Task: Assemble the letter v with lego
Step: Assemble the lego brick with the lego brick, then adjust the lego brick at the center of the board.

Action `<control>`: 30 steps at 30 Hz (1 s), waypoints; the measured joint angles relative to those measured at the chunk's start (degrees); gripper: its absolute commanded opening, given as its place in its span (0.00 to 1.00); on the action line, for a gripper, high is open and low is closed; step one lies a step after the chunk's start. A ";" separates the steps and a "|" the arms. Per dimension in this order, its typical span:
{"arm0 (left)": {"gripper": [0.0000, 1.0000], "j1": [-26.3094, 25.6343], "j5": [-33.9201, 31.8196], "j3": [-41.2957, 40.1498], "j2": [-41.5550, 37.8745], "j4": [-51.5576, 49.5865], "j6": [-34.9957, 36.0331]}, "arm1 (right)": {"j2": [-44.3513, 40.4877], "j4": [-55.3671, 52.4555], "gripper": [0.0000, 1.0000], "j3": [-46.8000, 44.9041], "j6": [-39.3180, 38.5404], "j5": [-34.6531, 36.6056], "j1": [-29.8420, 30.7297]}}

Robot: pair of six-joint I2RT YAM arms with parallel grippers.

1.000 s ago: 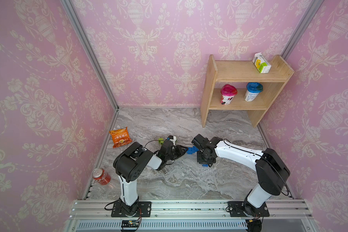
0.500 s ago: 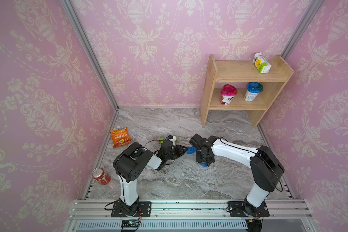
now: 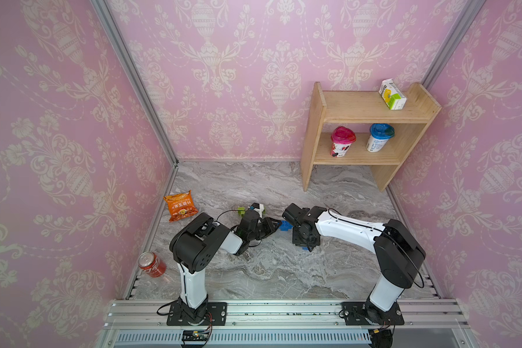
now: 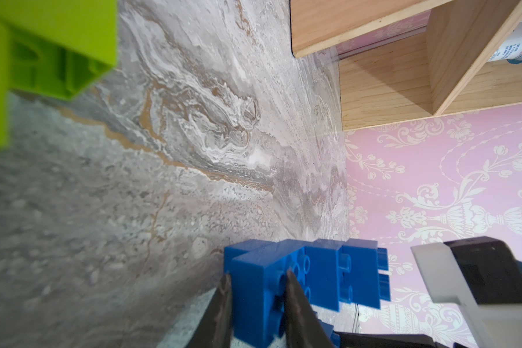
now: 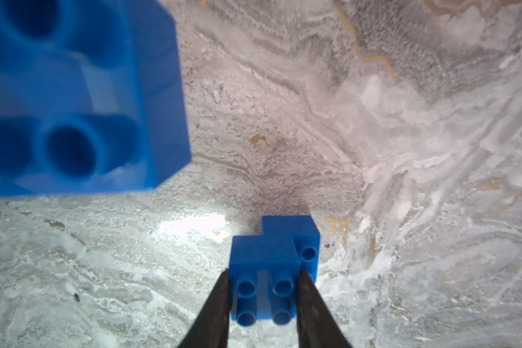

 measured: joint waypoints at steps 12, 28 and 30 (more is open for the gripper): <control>0.18 0.00 0.00 0.02 0.00 -0.02 0.02 | 1.16 -1.18 0.00 2.84 -2.08 -1.68 2.56; 0.18 0.00 0.00 0.00 0.00 -0.04 0.00 | 10.08 -1.84 0.06 14.51 -2.05 -3.54 5.14; 0.18 0.00 0.00 0.02 0.00 -0.04 0.02 | 10.56 -1.88 0.19 14.60 -2.05 -3.52 5.14</control>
